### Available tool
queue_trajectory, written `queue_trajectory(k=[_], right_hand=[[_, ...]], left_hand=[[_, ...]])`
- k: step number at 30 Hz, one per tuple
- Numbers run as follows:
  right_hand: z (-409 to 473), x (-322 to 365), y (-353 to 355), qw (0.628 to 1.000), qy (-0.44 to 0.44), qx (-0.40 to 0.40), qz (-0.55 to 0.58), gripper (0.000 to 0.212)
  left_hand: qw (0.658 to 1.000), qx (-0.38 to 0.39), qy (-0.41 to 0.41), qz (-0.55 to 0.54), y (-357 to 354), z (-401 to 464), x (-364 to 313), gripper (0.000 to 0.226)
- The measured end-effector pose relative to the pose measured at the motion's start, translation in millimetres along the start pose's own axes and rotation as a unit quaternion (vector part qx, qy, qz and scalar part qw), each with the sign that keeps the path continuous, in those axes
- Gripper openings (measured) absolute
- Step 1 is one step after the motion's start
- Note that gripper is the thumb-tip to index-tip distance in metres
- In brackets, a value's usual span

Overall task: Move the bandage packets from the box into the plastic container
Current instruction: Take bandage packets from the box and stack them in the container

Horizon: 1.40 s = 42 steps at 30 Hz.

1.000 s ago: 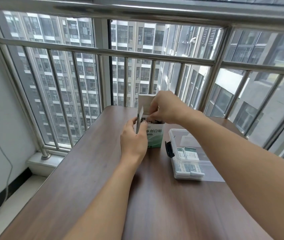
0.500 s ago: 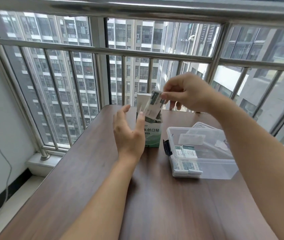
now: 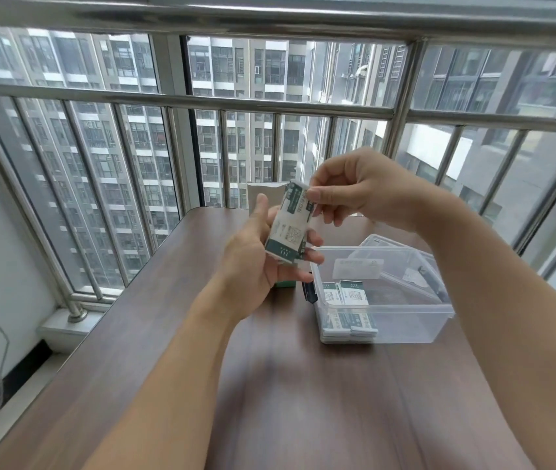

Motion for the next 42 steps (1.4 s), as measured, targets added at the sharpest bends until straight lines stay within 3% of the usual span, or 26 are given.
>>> queue_trajectory(k=[4,6,9,12,15,20,24,26,28,30,32,34,37,42], right_hand=[[-9,-13,-4,0.998,-0.026,-0.046,-0.026,0.012],[-15,-16,-9,0.996,-0.028,-0.082,-0.026,0.015],[-23,-15,-22,0.991,-0.026,-0.123,-0.036,0.028],[-28,-7,-37,0.986,0.001,-0.110,-0.122,0.046],[-29,2,-43,0.970,0.021,-0.114,-0.214,0.045],[-28,11,-53,0.956,0.065,-0.170,-0.230,0.011],[-25,8,-60,0.943,0.093,-0.234,-0.220,0.015],[-25,9,-57,0.948,0.099,-0.240,-0.185,0.023],[-25,7,-49,0.971,0.076,-0.195,-0.118,0.033],[-26,3,-41,0.992,0.047,-0.106,-0.045,0.038],[-30,-3,-36,0.998,0.045,-0.040,-0.018,0.036],[-32,-8,-34,0.998,0.048,-0.027,-0.011,0.031],[-30,-13,-28,0.996,0.055,-0.065,-0.034,0.035],[-25,-14,-40,0.980,0.059,-0.132,-0.135,0.026]], left_hand=[[0.999,0.012,0.033,0.010,-7,1,7,0.049],[0.998,0.006,0.023,0.056,-9,2,9,0.028],[0.992,-0.052,0.005,0.116,-14,4,12,0.017],[0.979,-0.100,-0.051,0.172,-24,5,16,0.010],[0.946,-0.177,-0.112,0.248,-27,3,18,0.008],[0.855,-0.274,-0.219,0.382,-28,-3,13,0.018],[0.871,-0.281,-0.233,0.328,-28,-5,11,0.014],[0.893,-0.257,-0.220,0.296,-28,-6,11,0.028],[0.927,-0.217,-0.184,0.243,-27,-5,12,0.043],[0.941,-0.200,-0.153,0.227,-25,-4,12,0.051],[0.939,-0.203,-0.140,0.238,-23,-3,11,0.056],[0.938,-0.208,-0.132,0.244,-22,-2,11,0.056],[0.925,-0.218,-0.143,0.277,-24,-4,10,0.047],[0.853,-0.230,-0.195,0.425,-28,-7,5,0.037]])
Point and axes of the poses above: each hand's wrist, its own z-axis towards the middle knuckle, its own y-axis out of the back of the hand, x = y × z, the point moved 4 cm from there along z, towards the middle knuckle, and after that the axes turned 5 degrees about z, right-handed, at the moved point
